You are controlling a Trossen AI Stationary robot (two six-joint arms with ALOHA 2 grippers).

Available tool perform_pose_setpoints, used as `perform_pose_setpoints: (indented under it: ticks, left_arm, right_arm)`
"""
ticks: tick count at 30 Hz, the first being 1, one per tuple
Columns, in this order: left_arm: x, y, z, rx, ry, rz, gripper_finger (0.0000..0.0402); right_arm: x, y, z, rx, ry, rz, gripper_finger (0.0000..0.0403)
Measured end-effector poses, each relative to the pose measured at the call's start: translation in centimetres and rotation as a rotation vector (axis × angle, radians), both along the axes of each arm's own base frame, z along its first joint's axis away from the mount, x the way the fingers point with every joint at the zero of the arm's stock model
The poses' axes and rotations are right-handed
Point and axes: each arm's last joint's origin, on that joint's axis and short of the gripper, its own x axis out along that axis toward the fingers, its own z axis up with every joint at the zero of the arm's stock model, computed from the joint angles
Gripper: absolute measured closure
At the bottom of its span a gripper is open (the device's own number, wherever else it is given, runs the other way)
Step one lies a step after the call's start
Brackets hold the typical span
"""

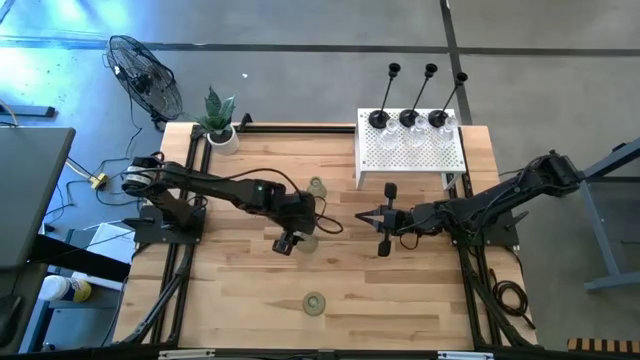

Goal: Pick & Place candle stick holders
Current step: Put the bottom left green glass candle holder on the shelf

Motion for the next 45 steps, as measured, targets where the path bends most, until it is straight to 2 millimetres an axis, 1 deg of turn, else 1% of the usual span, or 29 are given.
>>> perform_pose_setpoints:
  ticks: [4,8,10,14,17,20,21,23,26,27,29,32,36,38,42,45]
  left_arm:
    - [-0.9,0.1,1.3,-0.004,-0.020,0.033,0.0199]
    - [-2.0,0.2,2.3,-0.033,-0.084,0.050,0.0257]
    - [-2.7,0.2,2.1,-0.057,-0.141,0.057,0.0292]
    - [-4.8,0.4,0.8,-0.108,-0.279,0.094,0.0357]
    - [-6.6,0.6,-0.6,-0.152,-0.400,0.130,0.0392]
    - [-8.1,0.8,-1.7,-0.213,-0.535,0.209,0.0395]
    - [-8.2,0.9,-1.9,-0.237,-0.583,0.253,0.0392]
    - [-8.5,1.1,-2.3,-0.256,-0.607,0.319,0.0386]
    - [-8.4,1.1,-2.2,-0.240,-0.627,0.344,0.0385]
    - [-8.5,1.2,-2.4,-0.210,-0.643,0.351,0.0389]
    - [-8.9,1.4,-3.3,-0.158,-0.678,0.348,0.0397]
    - [-9.8,2.1,-4.5,-0.161,-0.802,0.357,0.0398]
    - [-11.7,3.6,-6.6,-0.187,-0.901,0.409,0.0400]
    - [-12.6,4.2,-7.2,-0.182,-0.943,0.439,0.0400]
    - [-13.7,5.3,-8.0,-0.155,-0.978,0.487,0.0400]
    - [-13.9,5.9,-8.3,-0.136,-0.968,0.514,0.0400]
  right_arm:
    - [0.0,0.0,0.0,0.000,0.000,0.000,0.0403]
    - [0.0,0.0,0.0,0.000,0.000,-0.005,0.0403]
    - [0.0,0.0,0.0,0.000,-0.001,-0.005,0.0403]
    - [0.0,0.0,0.1,0.023,-0.012,-0.010,0.0403]
    - [0.0,0.0,0.2,0.071,-0.029,-0.022,0.0403]
    - [0.0,0.0,0.3,0.123,-0.050,-0.042,0.0403]
    - [0.0,-0.1,0.2,0.137,-0.051,-0.050,0.0403]
    - [0.1,0.0,0.5,0.167,-0.064,-0.052,0.0403]
    - [0.3,0.0,1.0,0.203,-0.083,-0.051,0.0403]
    - [0.4,0.1,1.3,0.218,-0.091,-0.052,0.0403]
    - [0.6,0.1,1.7,0.245,-0.094,-0.057,0.0402]
    - [1.1,0.3,2.1,0.292,-0.074,-0.069,0.0402]
    - [2.7,0.8,1.9,0.332,-0.012,-0.071,0.0402]
    - [3.7,1.1,1.8,0.344,0.017,-0.078,0.0402]
    - [5.6,1.6,1.7,0.374,0.084,-0.114,0.0397]
    - [7.1,1.8,1.3,0.398,0.137,-0.152,0.0374]
